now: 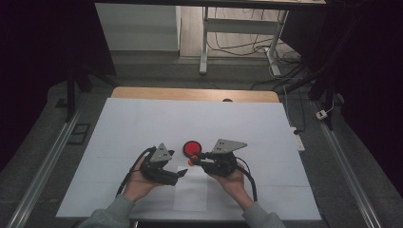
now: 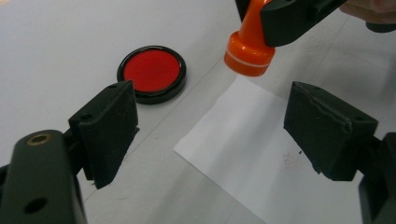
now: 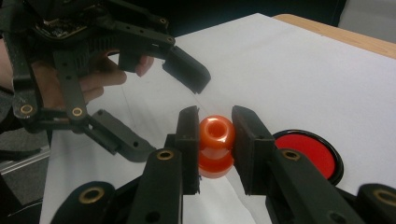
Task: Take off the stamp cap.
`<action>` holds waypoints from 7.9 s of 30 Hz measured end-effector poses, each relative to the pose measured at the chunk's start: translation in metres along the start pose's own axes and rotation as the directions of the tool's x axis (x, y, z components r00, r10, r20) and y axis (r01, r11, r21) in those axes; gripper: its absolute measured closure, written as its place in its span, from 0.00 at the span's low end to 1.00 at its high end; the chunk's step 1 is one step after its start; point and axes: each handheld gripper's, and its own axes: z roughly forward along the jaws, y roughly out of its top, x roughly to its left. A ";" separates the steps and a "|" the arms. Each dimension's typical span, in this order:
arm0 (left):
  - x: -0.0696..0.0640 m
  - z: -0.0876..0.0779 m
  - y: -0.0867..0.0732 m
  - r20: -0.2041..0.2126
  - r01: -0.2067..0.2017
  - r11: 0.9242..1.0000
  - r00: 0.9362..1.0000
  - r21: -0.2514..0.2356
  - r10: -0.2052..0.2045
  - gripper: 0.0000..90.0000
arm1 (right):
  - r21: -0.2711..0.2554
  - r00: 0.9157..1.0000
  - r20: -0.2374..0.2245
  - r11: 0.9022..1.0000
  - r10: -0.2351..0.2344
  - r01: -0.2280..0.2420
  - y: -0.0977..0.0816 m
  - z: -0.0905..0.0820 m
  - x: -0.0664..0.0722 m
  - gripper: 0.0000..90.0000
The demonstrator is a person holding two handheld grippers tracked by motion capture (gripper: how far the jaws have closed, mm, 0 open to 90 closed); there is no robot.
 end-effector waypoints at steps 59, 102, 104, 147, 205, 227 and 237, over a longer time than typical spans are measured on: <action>-0.014 0.029 0.017 0.032 -0.074 0.997 0.997 0.014 0.073 0.51 | -0.014 1.000 -0.013 1.000 0.021 -0.021 0.000 -0.002 -0.002 0.81; -0.013 0.032 0.014 0.042 -0.077 0.997 0.996 0.028 0.076 0.70 | -0.023 0.999 -0.024 0.999 0.034 -0.035 -0.001 -0.001 -0.002 0.81; -0.013 0.032 0.014 0.041 -0.078 0.997 0.996 0.025 0.077 0.71 | -0.024 0.999 -0.024 0.999 0.035 -0.036 -0.001 -0.001 -0.002 0.81; -0.016 0.032 0.009 0.005 -0.128 0.992 0.992 0.019 0.127 0.73 | -0.038 1.000 -0.006 0.999 0.017 -0.017 -0.004 0.000 0.002 0.82; -0.017 0.034 0.004 -0.030 -0.164 0.986 0.986 0.043 0.165 0.73 | -0.081 0.999 0.052 0.996 -0.016 0.020 0.000 -0.014 0.001 0.82; 0.004 0.004 -0.006 -0.041 -0.082 0.996 0.996 -0.048 0.080 0.73 | -0.116 1.000 0.018 0.993 0.022 -0.020 -0.002 -0.020 -0.006 0.82; 0.011 -0.010 -0.014 -0.053 -0.060 0.996 0.997 -0.070 0.056 0.73 | -0.127 1.000 0.008 0.992 0.016 -0.015 -0.002 -0.021 -0.007 0.82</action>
